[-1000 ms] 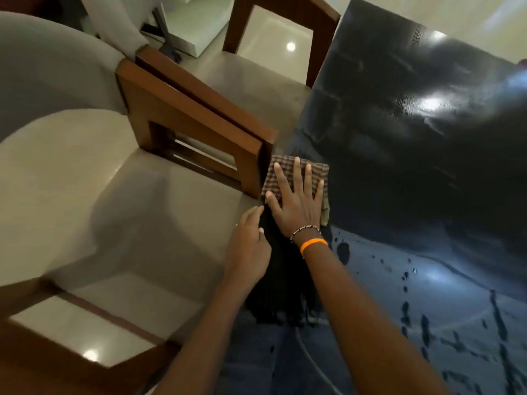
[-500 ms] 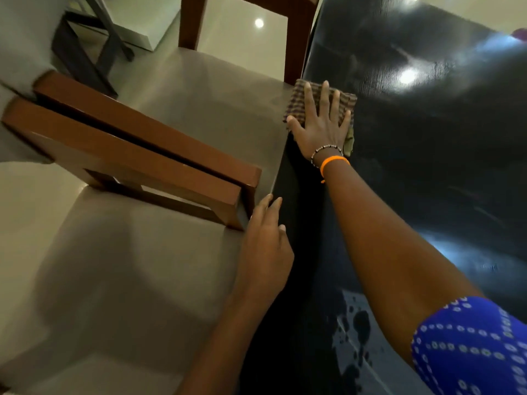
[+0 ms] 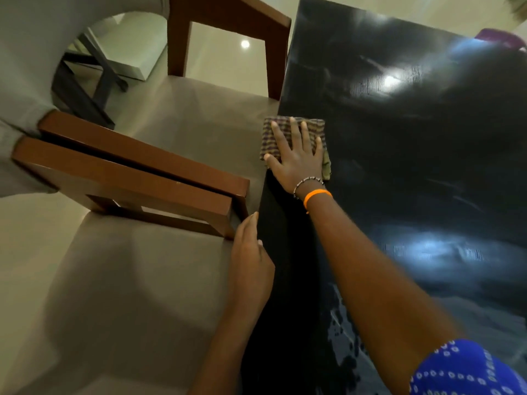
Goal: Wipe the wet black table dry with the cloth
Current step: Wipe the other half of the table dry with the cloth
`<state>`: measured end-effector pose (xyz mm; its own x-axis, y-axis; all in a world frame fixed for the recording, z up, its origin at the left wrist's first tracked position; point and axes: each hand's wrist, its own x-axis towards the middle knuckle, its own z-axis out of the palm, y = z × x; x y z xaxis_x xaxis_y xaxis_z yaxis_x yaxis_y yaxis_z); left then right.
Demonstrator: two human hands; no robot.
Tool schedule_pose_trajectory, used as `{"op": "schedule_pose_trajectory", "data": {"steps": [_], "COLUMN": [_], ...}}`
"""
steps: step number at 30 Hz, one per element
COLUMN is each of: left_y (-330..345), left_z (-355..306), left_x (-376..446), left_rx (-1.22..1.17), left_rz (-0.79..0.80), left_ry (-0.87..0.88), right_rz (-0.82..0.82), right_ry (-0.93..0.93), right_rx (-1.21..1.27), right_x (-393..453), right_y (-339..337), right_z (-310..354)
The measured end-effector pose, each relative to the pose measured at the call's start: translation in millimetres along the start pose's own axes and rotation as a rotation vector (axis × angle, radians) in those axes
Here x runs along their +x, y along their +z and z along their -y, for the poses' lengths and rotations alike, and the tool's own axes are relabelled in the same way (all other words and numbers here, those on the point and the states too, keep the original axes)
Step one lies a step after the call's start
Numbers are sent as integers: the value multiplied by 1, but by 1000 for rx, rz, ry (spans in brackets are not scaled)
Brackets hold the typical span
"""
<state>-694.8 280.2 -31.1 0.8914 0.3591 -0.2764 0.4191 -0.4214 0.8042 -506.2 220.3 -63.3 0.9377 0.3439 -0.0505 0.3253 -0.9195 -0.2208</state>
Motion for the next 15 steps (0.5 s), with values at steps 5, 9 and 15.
{"op": "schedule_pose_trajectory", "data": {"steps": [5,9,15], "left_y": [9,21,58], "left_z": [-5,-15,-38], "left_x": [-11,-27,-51], "left_rx": [108,165,193], "left_rz": [-63,-68,26], "left_ry": [-5,94,149], "right_rz": [-31,-24,15], "right_ry": [-23,21,-21], "right_rx": [51,99,146], "right_x": [-28,-19,-22], "right_y": [6,-1,-8], "right_z": [12,16,-22]}}
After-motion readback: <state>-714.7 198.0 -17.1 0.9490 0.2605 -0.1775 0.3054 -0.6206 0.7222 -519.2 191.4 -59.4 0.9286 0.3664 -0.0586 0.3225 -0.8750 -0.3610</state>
